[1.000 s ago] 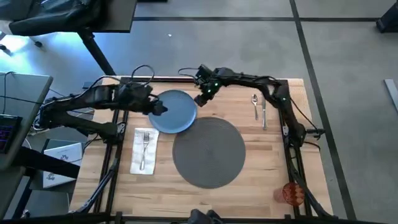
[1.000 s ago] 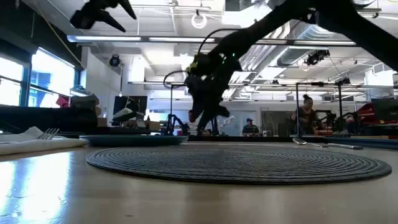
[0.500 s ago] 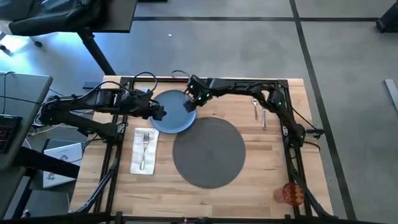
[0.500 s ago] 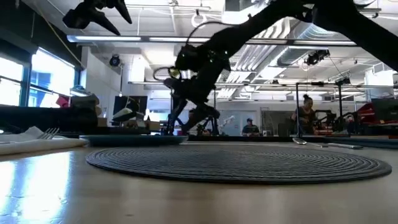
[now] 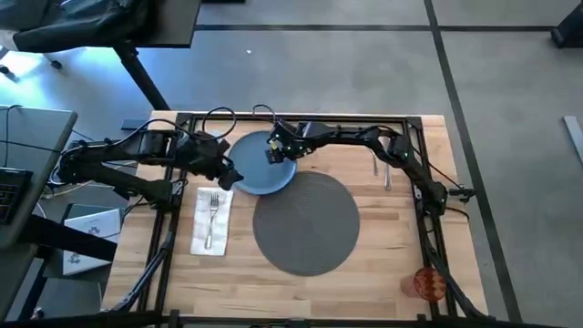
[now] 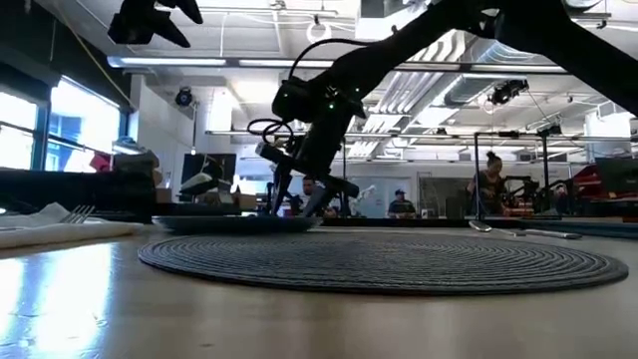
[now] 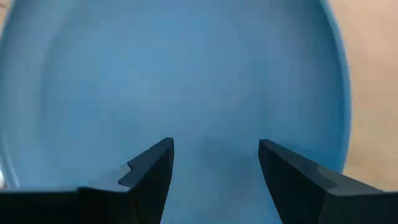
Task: Set table place
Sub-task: Put the blue plate on the gray table mat
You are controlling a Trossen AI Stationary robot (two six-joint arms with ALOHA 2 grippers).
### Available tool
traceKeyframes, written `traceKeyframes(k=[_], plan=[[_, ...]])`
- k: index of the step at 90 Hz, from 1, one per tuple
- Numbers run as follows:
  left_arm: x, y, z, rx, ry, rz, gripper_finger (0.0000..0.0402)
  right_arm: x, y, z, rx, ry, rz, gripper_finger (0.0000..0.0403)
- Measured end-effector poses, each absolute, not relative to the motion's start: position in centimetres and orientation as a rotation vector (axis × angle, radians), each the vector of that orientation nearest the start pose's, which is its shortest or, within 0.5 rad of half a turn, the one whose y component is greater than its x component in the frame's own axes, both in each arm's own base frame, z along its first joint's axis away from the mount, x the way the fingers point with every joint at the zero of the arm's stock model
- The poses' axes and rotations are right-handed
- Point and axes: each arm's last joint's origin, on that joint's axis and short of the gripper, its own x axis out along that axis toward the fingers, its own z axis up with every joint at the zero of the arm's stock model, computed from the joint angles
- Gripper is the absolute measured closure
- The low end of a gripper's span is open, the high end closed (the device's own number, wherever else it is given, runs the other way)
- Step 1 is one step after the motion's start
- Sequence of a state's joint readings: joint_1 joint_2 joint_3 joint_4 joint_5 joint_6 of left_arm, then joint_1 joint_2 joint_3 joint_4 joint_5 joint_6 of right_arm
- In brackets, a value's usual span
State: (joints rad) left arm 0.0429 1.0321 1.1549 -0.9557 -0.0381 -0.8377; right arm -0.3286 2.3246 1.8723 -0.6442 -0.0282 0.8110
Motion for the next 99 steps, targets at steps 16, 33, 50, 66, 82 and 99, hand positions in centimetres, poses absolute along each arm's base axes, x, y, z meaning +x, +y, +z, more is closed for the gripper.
traceKeyframes(k=[16, 33, 50, 66, 82, 99], plan=[[18.0, 0.8, 34.5, -0.746, 0.826, 0.383, 0.0241, 45.5, -15.1, 18.1, 0.892, 0.995, -0.755, 0.0183], [17.7, 0.4, 34.3, -0.713, 0.867, 0.394, 0.0241, 44.4, -16.7, 16.6, 0.977, 1.049, -0.826, 0.0183], [17.7, 0.1, 34.3, -0.697, 0.871, 0.374, 0.0241, 44.5, -16.6, 15.2, 1.067, 1.026, -0.862, 0.0183], [17.7, -0.3, 34.3, -0.682, 0.874, 0.365, 0.0241, 45.0, -15.9, 14.0, 1.165, 0.938, -0.863, 0.0193], [17.7, -0.4, 34.3, -0.666, 0.875, 0.357, 0.0241, 44.6, -15.2, 12.9, 1.206, 0.938, -0.905, 0.0232], [17.7, -0.4, 34.3, -0.648, 0.870, 0.358, 0.0241, 44.4, -14.2, 12.0, 1.241, 0.945, -0.908, 0.0328]])
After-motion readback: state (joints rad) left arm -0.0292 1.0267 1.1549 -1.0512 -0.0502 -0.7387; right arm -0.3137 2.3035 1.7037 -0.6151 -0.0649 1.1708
